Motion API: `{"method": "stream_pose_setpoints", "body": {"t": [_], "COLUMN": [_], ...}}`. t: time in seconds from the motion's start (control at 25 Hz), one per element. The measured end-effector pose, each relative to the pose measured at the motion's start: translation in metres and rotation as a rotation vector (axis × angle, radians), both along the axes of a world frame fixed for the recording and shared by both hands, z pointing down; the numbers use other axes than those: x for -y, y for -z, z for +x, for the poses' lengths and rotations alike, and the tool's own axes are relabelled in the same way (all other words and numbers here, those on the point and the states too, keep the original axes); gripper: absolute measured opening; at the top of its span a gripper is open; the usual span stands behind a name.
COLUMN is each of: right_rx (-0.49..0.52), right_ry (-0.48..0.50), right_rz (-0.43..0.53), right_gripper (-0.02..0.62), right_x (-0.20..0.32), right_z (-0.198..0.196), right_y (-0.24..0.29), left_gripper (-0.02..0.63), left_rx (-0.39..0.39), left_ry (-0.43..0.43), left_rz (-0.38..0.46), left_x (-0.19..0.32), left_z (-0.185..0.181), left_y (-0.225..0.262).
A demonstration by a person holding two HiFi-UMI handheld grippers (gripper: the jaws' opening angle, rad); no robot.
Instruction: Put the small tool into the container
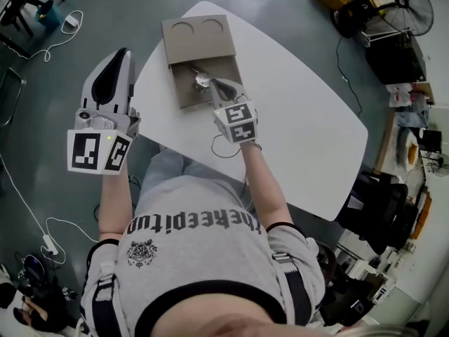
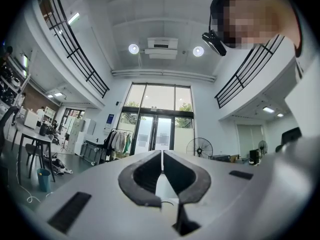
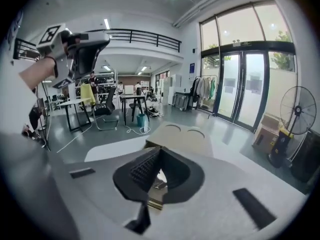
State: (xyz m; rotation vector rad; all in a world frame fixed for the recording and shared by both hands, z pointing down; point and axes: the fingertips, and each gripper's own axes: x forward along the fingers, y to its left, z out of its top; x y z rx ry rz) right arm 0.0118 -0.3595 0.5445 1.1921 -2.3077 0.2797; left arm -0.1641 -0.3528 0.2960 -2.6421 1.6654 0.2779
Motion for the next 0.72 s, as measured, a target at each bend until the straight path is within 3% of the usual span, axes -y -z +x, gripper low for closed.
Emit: {"method": "stream_pose_setpoints", "body": {"t": [0.72], "right_rx": [0.178], "right_ry": [-0.136], "right_rz": [0.264], "right_gripper": [0.005], "right_x": [-0.062], "right_z": [0.060], "right_y": [0.126], "left_gripper": [0.012], "left_rx": [0.002], "left_ry": [-0.049], "left_rz": [0.029], "left_x": [-0.054], "left_z": [0.051], "left_y": [0.019]}}
